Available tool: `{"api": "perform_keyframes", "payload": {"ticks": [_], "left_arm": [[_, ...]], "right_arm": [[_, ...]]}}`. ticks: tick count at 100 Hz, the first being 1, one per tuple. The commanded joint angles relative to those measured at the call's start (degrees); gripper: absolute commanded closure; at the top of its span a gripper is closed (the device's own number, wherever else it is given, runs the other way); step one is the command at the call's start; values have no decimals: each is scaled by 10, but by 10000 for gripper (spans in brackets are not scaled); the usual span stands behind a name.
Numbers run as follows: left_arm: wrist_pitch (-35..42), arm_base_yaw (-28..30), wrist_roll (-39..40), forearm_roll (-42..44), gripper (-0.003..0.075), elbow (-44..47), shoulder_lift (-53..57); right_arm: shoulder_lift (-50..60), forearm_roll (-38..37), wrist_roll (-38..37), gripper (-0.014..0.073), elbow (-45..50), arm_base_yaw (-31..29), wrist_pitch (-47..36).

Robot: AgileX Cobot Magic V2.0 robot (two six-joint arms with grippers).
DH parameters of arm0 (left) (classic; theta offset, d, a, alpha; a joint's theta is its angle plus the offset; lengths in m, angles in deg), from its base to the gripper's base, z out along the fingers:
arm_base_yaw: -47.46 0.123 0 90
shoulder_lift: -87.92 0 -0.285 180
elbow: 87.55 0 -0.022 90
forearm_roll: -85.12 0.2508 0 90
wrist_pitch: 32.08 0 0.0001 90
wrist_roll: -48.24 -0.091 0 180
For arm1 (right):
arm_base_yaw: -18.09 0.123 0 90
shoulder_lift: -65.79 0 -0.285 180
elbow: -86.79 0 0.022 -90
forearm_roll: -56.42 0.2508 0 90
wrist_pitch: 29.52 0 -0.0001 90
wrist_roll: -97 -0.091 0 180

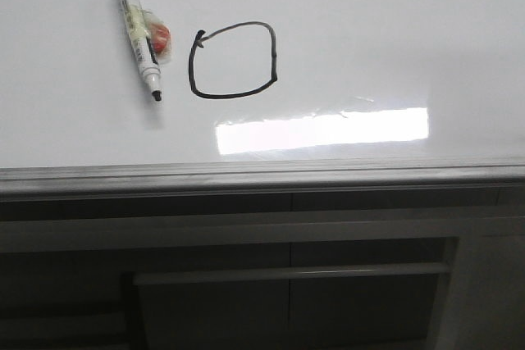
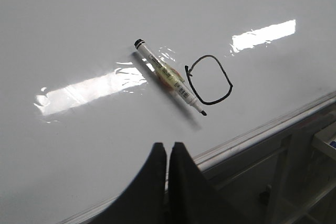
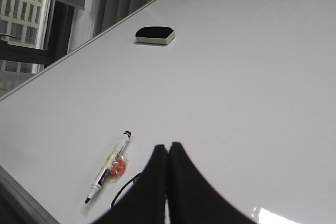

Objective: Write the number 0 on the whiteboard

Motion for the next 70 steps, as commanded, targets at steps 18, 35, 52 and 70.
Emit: {"api": "perform_keyframes", "payload": {"ticks": [18,35,52,70], "left_arm": [[78,65,0,97,740,90,16],[159,143,5,43,740,192,17],[140,190,5,60,740,191,17],[140,209,5,58,740,191,17]], "right_arm": [[-4,-2,-1,662,-15,-3,-40],[-4,-2,-1,662,-15,-3,-39],[-4,-2,-1,662,-15,-3,-39],[-4,-2,-1,662,-15,-3,-39]]}}
